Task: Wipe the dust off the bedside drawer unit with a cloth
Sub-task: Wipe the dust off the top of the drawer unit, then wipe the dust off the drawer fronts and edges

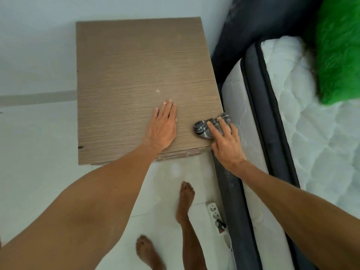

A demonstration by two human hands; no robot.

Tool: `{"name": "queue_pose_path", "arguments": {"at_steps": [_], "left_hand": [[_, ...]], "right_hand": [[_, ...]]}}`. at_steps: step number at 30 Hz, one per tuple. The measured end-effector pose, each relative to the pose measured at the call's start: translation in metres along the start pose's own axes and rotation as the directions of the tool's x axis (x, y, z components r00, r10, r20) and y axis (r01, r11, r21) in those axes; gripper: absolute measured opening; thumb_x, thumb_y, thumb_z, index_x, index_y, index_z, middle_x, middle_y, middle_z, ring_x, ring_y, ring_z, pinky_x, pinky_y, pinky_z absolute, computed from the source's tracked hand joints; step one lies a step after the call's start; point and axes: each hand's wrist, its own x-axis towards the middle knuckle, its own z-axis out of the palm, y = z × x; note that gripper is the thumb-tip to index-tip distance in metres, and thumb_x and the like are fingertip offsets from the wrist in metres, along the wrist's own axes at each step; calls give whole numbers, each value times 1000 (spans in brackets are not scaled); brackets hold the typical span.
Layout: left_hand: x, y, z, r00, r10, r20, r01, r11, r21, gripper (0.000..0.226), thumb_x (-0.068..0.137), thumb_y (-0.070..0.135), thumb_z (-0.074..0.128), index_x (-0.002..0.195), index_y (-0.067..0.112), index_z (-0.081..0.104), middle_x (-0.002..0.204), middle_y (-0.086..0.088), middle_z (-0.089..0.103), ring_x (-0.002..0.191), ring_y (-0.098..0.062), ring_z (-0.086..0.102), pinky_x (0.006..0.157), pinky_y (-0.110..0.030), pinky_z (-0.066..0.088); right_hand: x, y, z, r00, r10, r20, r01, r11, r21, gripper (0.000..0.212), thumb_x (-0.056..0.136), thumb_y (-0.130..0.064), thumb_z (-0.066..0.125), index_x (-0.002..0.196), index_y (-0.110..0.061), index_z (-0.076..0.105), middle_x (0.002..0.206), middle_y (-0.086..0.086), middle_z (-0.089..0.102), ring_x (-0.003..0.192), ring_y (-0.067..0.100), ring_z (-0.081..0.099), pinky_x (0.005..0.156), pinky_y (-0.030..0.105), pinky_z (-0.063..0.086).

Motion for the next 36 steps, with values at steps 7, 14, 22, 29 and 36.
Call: {"name": "queue_pose_path", "arguments": {"at_steps": [7,14,22,29,36], "left_hand": [[-90,-17,4,998,48,33,-47,999,-23,53,104,20,27,152,3,11,161,-14,6,148,-29,7,120,-43,8],[-177,-42,6,1000,0,-12,-1,999,-37,55,100,11,40,150,4,19,159,-14,16,147,-29,17,119,-45,19],[-238,-73,18,950,-260,-170,250,965,-79,32,90,2,54,122,-1,53,121,-18,56,105,-32,58,93,-40,45],[-235,-112,28,923,-364,-122,361,931,-48,42,87,3,58,127,-1,46,130,-19,49,113,-33,52,88,-41,45],[-216,-141,35,927,-370,-65,365,928,-76,64,87,4,57,145,3,29,142,-17,40,127,-32,41,95,-48,45]], "right_hand": [[-65,-28,2,994,99,42,-98,994,-38,59,85,-3,58,141,-17,47,143,20,41,109,48,42,88,59,47],[-125,-92,33,988,21,154,-27,999,35,58,87,-9,56,143,-19,44,143,15,41,113,40,42,93,53,47],[-123,-131,61,985,-112,127,94,986,139,53,91,-16,52,143,-19,42,142,14,41,119,35,42,99,49,45],[-106,-154,82,985,-163,62,150,973,176,54,90,-16,52,143,-21,44,142,14,41,109,36,46,90,48,48],[-104,-176,101,987,-161,1,157,968,196,51,90,-14,51,141,-18,46,141,15,41,111,37,46,89,48,50]]}}
